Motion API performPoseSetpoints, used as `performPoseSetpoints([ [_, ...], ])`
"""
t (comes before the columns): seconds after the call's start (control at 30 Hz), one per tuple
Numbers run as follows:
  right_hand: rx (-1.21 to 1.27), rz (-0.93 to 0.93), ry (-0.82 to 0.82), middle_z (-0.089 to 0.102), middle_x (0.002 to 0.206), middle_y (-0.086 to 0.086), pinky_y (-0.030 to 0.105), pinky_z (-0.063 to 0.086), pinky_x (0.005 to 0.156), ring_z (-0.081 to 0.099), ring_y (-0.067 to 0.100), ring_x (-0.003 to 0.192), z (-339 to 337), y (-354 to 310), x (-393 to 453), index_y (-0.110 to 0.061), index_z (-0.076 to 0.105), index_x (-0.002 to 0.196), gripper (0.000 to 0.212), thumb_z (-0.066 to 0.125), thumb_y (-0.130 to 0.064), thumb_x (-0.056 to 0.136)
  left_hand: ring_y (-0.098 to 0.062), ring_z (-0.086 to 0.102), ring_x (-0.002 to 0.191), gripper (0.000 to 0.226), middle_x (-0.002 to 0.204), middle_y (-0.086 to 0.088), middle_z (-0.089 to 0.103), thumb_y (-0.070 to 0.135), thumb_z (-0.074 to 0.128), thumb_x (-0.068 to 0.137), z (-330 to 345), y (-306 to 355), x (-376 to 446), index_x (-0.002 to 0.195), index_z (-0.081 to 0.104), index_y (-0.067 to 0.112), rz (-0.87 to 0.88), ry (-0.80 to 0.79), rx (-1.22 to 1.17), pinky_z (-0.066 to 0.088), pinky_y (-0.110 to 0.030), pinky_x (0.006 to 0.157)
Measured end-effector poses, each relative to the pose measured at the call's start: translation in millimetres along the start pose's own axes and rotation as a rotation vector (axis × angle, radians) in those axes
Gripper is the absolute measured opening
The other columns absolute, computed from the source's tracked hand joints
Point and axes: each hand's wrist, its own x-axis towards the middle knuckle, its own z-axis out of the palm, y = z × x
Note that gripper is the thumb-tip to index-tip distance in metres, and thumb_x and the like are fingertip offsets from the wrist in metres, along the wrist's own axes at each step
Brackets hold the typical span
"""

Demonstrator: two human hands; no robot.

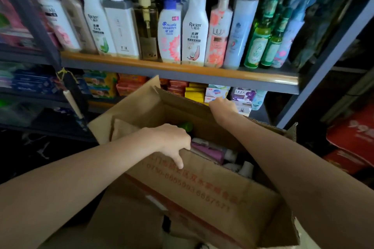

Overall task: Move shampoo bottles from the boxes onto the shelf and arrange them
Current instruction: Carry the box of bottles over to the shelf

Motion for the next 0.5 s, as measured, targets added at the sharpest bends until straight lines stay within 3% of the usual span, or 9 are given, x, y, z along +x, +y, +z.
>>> performPoseSetpoints([
  [0.1, -0.055, -0.036, 0.009, 0.056, 0.124, 0.015, 0.040, 0.048, 0.084, 0.056, 0.035, 0.115, -4.7, 8.9, 22.7, -0.003, 0.056, 0.121, 0.035, 0.048, 0.009, 0.088, -0.014, 0.053, 0.061, 0.041, 0.069, 0.000, 0.057, 0.045, 0.066, 0.081, -18.2, -9.4, 14.9, 0.092, 0.063, 0.006, 0.004, 0.007, -0.032, 0.041, -0.028, 0.055],
  [0.17, -0.086, -0.086, 0.028, 0.056, 0.123, 0.015, 0.040, 0.048, 0.083, 0.055, 0.035, 0.115, -10.6, 9.5, 38.3, -0.002, 0.057, 0.119, 0.034, 0.049, 0.008, 0.088, -0.011, 0.040, 0.048, 0.037, 0.057, 0.003, 0.043, 0.043, 0.066, 0.082, -24.2, -9.7, 22.1, 0.070, 0.053, 0.010, -0.005, 0.031, -0.084, 0.034, -0.025, 0.047],
  [0.23, -0.094, -0.140, 0.034, 0.056, 0.123, 0.015, 0.040, 0.048, 0.084, 0.054, 0.035, 0.116, -14.9, 3.5, 48.7, -0.001, 0.057, 0.119, 0.035, 0.048, 0.009, 0.087, -0.010, 0.042, 0.048, 0.034, 0.059, 0.004, 0.045, 0.041, 0.065, 0.084, -25.3, -5.4, 28.0, 0.072, 0.056, 0.010, -0.007, 0.032, -0.139, 0.035, -0.023, 0.047],
  [0.33, -0.129, -0.236, 0.040, 0.058, 0.124, 0.014, 0.039, 0.048, 0.084, 0.056, 0.034, 0.115, -11.5, -10.3, 53.5, -0.003, 0.057, 0.119, 0.034, 0.048, 0.007, 0.088, -0.013, 0.054, 0.060, 0.036, 0.074, -0.001, 0.059, 0.041, 0.061, 0.087, -21.4, 0.9, 33.4, 0.094, 0.064, 0.006, -0.029, 0.077, -0.205, 0.045, -0.024, 0.054],
  [0.5, -0.147, -0.211, 0.071, 0.059, 0.122, 0.013, 0.038, 0.047, 0.081, 0.057, 0.034, 0.113, -9.4, -11.1, 48.0, -0.005, 0.058, 0.117, 0.032, 0.047, 0.007, 0.089, -0.012, 0.047, 0.055, 0.033, 0.061, 0.005, 0.046, 0.043, 0.059, 0.087, -15.5, 4.1, 29.3, 0.073, 0.051, 0.014, -0.015, 0.122, -0.168, 0.040, -0.025, 0.051],
])
